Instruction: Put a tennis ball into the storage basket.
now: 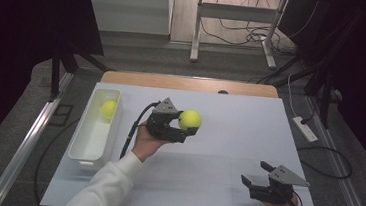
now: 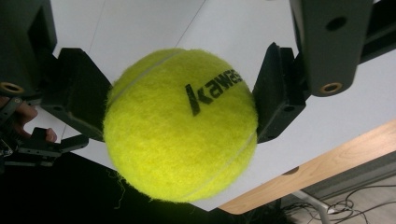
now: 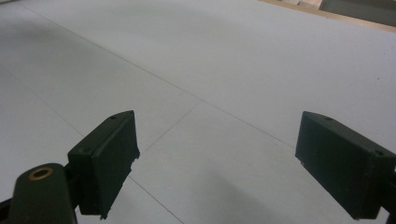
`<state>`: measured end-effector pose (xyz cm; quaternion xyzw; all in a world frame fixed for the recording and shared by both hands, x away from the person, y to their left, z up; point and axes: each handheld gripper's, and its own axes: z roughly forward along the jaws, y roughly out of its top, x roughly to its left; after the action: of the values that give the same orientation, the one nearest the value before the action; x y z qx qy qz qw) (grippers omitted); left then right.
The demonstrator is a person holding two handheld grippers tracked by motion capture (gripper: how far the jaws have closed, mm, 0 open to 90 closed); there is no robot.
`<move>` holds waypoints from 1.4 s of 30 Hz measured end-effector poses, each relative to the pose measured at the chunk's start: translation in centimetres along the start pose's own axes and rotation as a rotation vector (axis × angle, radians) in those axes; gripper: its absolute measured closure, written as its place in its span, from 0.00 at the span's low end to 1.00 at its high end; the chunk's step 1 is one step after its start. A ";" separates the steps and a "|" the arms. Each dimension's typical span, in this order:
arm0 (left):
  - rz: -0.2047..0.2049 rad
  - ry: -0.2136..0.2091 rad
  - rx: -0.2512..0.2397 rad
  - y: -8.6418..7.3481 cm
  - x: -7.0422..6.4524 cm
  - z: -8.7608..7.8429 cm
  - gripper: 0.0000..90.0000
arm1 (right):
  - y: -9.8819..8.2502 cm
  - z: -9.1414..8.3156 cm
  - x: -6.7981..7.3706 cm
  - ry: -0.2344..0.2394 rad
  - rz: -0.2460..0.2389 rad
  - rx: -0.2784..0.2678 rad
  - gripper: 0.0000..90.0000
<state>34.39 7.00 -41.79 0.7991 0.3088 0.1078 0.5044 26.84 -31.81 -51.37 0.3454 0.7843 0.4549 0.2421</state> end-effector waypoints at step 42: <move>-0.045 0.140 -0.035 -1.3 2.0 -6.7 0.30 | 0.1 0.2 0.2 -0.004 -0.009 0.001 0.14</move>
<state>32.22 13.50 -40.04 0.7736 0.3593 0.1575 0.4976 26.90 -31.55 -51.33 0.3429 0.7856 0.4528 0.2454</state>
